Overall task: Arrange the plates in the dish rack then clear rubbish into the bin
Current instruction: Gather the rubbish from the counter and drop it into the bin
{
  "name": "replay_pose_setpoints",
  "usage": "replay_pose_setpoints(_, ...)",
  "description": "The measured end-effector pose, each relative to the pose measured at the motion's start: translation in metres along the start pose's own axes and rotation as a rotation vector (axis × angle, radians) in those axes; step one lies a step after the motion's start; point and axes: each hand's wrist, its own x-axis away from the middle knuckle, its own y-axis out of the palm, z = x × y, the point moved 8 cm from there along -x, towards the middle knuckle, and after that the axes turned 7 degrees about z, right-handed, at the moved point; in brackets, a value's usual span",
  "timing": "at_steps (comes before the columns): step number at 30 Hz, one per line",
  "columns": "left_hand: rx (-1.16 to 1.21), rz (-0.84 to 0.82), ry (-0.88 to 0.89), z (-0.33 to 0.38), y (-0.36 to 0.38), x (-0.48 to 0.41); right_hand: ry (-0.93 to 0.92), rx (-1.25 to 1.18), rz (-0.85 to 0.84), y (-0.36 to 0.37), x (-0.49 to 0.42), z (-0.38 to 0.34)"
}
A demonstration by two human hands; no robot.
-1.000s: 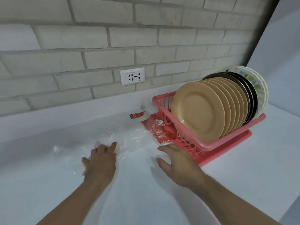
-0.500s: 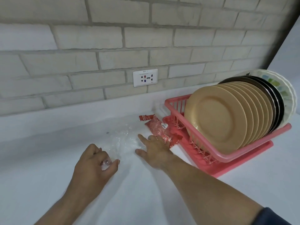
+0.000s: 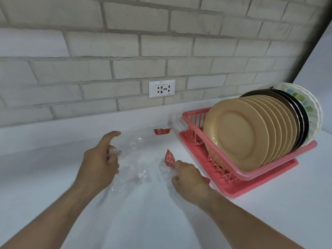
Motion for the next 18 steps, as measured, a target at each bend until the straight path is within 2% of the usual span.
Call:
replay_pose_setpoints(5,-0.148,-0.022,0.085,0.014,0.025,0.001,-0.017,-0.11,-0.019,-0.017,0.008,0.008)
replay_pose_setpoints(8,-0.27,-0.116,0.052,0.014,0.041,-0.002,-0.059,-0.049,0.053,-0.028,0.011,0.01)
replay_pose_setpoints(11,-0.35,-0.256,0.049,0.011,0.056,-0.002,-0.031,-0.094,0.107,-0.035,0.012,0.012)
replay_pose_setpoints(14,-0.322,-0.258,0.082,0.011,0.064,-0.003,0.049,-0.19,0.116,-0.036,0.014,0.018)
replay_pose_setpoints(18,-0.168,-0.267,-0.024,0.003,0.07,-0.004,0.059,-0.126,0.097,-0.036,0.016,0.026)
